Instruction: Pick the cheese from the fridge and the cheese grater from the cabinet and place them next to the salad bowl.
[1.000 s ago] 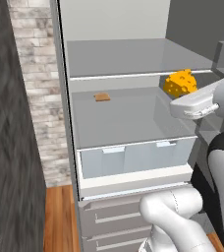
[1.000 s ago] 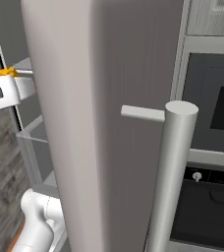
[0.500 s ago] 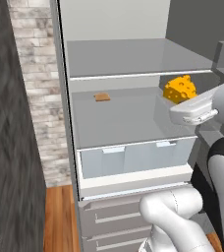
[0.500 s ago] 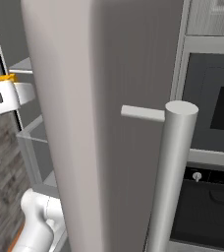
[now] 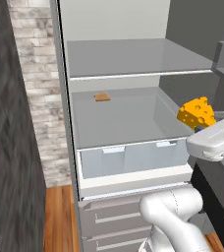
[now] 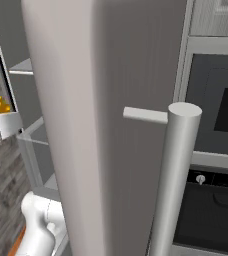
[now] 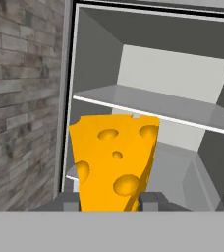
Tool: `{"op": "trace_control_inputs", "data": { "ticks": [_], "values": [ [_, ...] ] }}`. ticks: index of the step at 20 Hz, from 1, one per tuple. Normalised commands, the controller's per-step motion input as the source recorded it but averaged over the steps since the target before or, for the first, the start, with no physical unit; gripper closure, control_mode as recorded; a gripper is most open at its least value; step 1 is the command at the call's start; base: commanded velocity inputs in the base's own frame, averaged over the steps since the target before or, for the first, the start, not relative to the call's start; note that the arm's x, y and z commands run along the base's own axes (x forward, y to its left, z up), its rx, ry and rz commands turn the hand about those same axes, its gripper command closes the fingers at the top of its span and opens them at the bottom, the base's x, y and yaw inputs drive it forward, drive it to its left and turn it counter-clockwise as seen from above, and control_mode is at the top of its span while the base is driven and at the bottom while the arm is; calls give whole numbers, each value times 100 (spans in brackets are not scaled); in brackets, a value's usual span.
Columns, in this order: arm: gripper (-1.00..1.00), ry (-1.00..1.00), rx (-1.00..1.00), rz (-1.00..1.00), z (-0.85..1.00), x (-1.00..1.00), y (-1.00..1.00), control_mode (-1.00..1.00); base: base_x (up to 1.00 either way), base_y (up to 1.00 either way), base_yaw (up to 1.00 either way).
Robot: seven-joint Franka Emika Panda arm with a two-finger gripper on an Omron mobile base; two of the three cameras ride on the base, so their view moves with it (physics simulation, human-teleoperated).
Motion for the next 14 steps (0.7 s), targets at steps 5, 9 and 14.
{"op": "trace_control_inputs", "data": {
  "ticks": [5, 9, 14],
  "values": [
    [100, 0, 1, 0, -1, 10, 0, -100, 0, 0, 0],
    [100, 9, 3, -1, 0, 57, 0, -100, 0, 0, 0],
    [100, 9, 1, 0, 0, 38, -4, -100, 0, 0, 0]
  ]
}}
